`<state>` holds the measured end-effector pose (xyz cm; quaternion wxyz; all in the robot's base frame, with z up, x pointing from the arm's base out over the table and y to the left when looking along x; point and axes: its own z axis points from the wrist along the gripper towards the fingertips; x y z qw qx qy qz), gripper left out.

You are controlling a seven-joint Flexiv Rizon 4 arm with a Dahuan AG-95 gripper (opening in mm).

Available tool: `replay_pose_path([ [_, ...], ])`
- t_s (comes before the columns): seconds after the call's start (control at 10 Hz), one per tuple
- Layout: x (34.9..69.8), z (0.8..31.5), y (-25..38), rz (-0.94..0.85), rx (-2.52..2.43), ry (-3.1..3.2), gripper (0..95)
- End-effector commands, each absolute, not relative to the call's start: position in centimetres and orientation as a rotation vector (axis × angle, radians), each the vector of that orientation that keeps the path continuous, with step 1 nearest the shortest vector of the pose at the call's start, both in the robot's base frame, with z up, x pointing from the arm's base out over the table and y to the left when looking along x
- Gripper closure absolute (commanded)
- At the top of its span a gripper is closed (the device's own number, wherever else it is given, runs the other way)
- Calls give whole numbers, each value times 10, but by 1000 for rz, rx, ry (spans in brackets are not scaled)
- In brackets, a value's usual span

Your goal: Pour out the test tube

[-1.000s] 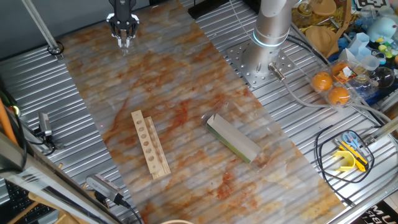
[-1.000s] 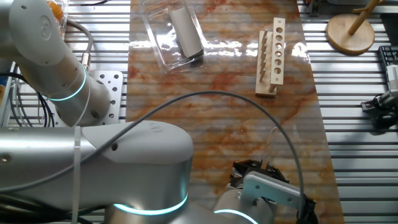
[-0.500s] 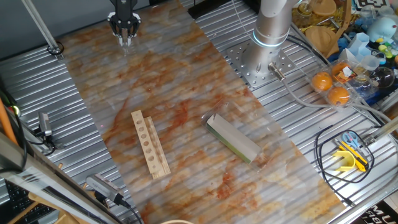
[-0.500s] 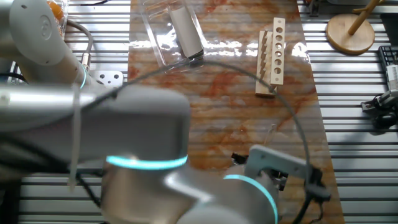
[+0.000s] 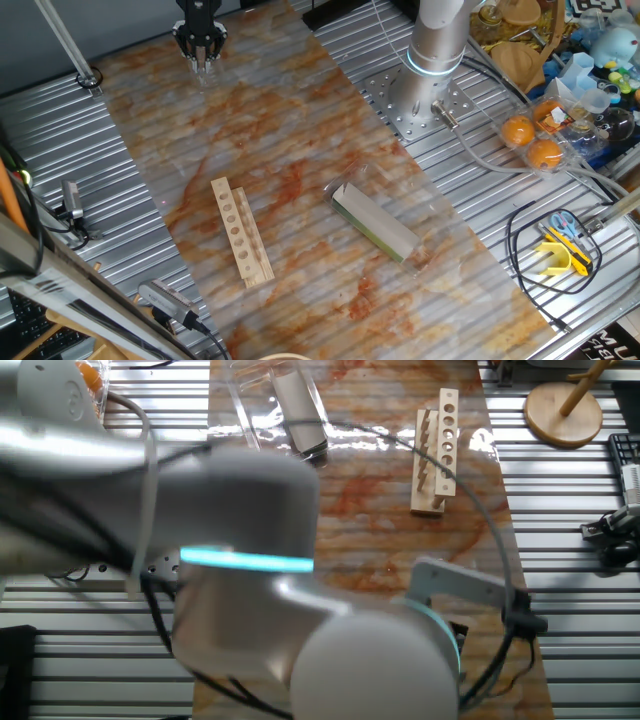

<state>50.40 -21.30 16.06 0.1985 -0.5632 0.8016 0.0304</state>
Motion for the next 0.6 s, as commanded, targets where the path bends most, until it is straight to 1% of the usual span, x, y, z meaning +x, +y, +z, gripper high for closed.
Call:
replay_pose_path([
  [0.1,503,164,-211,56,-1592,2274,950],
  [0.6,502,173,-203,-16,-1641,2348,950],
])
